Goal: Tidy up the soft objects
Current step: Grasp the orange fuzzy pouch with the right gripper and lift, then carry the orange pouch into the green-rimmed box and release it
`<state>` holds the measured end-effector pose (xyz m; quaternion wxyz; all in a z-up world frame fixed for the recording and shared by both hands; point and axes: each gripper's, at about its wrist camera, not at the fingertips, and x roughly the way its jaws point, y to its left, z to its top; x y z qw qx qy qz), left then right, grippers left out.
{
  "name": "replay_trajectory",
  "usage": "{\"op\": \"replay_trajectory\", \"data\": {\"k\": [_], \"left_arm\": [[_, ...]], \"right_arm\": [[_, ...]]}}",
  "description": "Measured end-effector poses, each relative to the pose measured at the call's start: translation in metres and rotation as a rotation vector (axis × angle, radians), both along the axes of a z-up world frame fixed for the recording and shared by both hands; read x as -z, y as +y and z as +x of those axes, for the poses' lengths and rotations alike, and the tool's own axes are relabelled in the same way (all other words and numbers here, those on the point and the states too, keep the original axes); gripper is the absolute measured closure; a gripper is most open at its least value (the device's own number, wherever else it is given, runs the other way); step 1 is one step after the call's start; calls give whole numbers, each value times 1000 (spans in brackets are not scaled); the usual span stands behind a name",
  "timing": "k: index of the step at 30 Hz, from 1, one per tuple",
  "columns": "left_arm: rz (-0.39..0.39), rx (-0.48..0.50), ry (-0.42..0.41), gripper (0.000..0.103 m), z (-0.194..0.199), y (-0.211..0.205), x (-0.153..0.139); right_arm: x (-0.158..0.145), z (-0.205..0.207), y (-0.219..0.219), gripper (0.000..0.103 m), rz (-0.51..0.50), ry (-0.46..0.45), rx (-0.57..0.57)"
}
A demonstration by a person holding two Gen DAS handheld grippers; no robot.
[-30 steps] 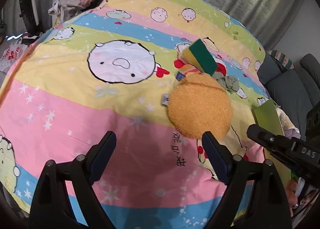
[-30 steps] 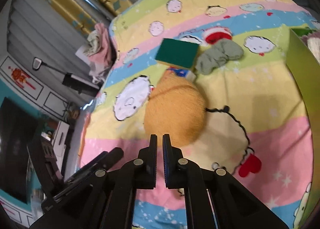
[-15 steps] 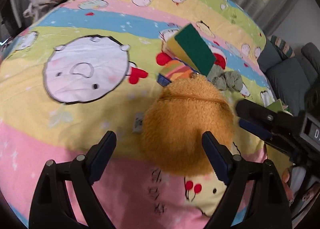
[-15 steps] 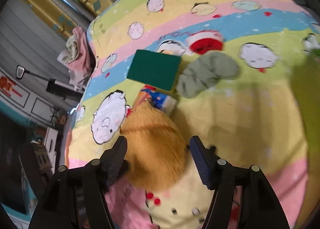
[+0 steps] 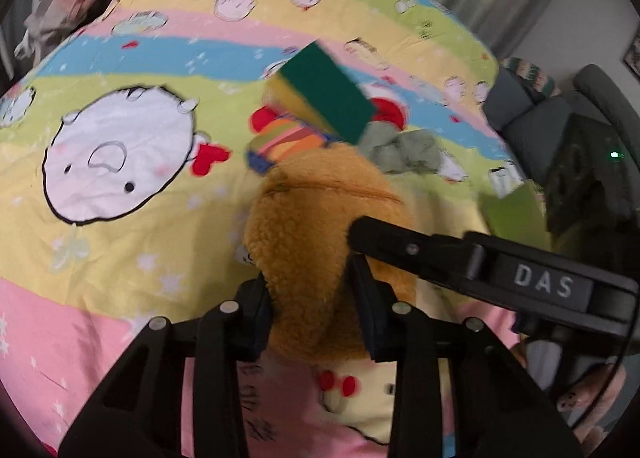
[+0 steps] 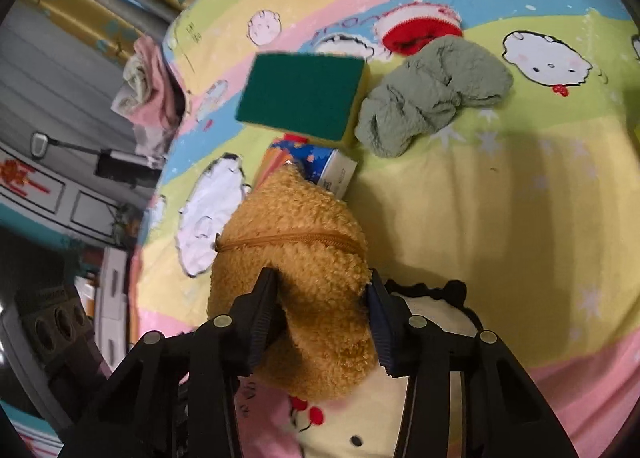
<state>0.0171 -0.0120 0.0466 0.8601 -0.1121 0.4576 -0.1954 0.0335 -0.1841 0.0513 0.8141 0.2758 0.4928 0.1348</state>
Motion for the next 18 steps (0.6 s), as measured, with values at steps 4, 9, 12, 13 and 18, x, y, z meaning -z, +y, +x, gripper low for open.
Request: {"op": "replay_trajectory", "data": {"k": [4, 9, 12, 13, 18], "left_arm": [[-37, 22, -86, 71, -19, -14, -32], [-93, 117, -191, 71, -36, -55, -78], [-117, 194, -225, 70, -41, -87, -96], [-125, 231, -231, 70, -43, -105, -101], [-142, 356, -218, 71, -45, -164, -109]], "right_arm": [[-28, -23, -19, 56, 59, -88, 45], [-78, -62, -62, 56, 48, -232, 142], [-102, -88, -94, 56, -24, -298, 243], [-107, -97, -105, 56, -48, -311, 279], [-116, -123, -156, 56, -109, -323, 425]]}}
